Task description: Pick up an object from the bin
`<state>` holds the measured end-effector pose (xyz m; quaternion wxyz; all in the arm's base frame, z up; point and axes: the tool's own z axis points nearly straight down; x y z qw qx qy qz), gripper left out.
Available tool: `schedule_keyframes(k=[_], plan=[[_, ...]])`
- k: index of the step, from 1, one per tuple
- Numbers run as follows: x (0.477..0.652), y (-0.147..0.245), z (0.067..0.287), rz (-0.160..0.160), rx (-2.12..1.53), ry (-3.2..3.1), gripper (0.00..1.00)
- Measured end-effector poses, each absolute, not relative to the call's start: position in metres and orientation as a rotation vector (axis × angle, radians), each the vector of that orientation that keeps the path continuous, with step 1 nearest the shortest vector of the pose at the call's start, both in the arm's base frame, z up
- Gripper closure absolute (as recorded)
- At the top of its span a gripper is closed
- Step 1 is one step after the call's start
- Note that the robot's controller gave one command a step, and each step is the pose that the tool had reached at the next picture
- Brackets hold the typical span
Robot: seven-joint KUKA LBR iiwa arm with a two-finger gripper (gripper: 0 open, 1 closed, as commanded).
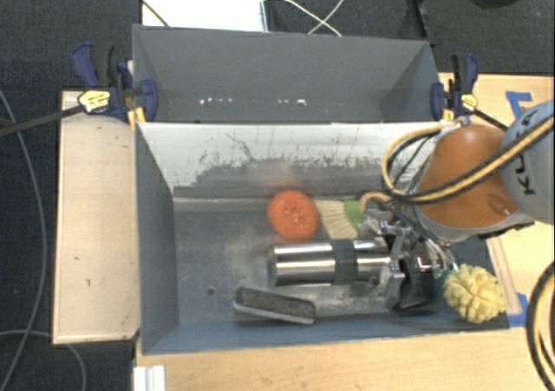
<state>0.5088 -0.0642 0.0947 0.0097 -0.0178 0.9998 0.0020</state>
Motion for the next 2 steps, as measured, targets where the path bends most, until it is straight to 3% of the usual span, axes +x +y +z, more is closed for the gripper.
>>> schedule_keyframes(k=[1,2], plan=[[0.498,0.0075,0.0697,0.017,0.068,3.139,1.0],[0.498,0.0075,0.0698,0.017,0.069,3.139,1.0]])
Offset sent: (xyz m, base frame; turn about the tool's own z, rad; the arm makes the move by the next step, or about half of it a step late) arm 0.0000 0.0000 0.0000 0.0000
